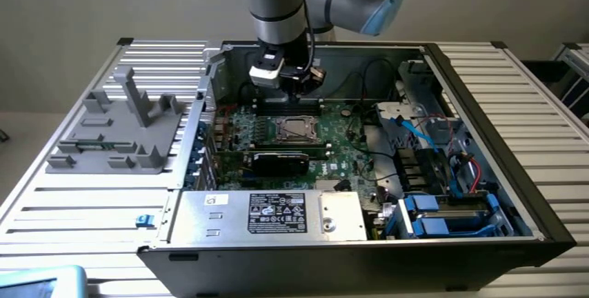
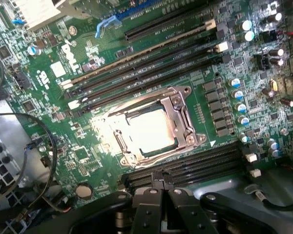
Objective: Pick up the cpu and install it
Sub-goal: 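Install the first cpu locking lever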
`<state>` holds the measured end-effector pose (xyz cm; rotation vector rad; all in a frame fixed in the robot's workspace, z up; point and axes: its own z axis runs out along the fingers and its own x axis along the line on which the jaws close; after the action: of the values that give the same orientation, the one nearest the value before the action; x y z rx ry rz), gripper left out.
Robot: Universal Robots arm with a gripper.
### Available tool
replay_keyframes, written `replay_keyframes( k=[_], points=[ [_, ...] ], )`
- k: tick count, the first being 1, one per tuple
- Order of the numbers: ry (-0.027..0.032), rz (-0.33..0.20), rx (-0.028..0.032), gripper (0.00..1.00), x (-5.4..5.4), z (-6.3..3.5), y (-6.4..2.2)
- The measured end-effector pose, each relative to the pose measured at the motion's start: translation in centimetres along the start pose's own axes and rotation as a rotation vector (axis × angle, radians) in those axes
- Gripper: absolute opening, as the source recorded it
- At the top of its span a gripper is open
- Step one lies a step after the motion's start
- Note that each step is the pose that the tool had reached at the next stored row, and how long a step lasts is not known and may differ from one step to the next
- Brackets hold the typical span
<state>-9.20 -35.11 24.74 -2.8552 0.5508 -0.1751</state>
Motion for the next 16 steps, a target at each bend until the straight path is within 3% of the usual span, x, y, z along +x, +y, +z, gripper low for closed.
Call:
replay_keyframes(
  k=[2,6,9,12,16],
  points=[
    [-0.0008,-0.007,-0.02,0.11,-0.1,-0.01,0.04],
    [-0.0134,-0.017,-0.0459,0.11,-0.2,-0.08,0.04],
    [-0.0228,-0.021,-0.059,0.11,-0.2,-0.38,-0.03],
    [-0.0249,-0.026,-0.0688,0.11,-0.1,-0.98,-0.19],
    [-0.0243,-0.036,-0.089,0.11,0.0,-1.6,-0.37]
  ],
)
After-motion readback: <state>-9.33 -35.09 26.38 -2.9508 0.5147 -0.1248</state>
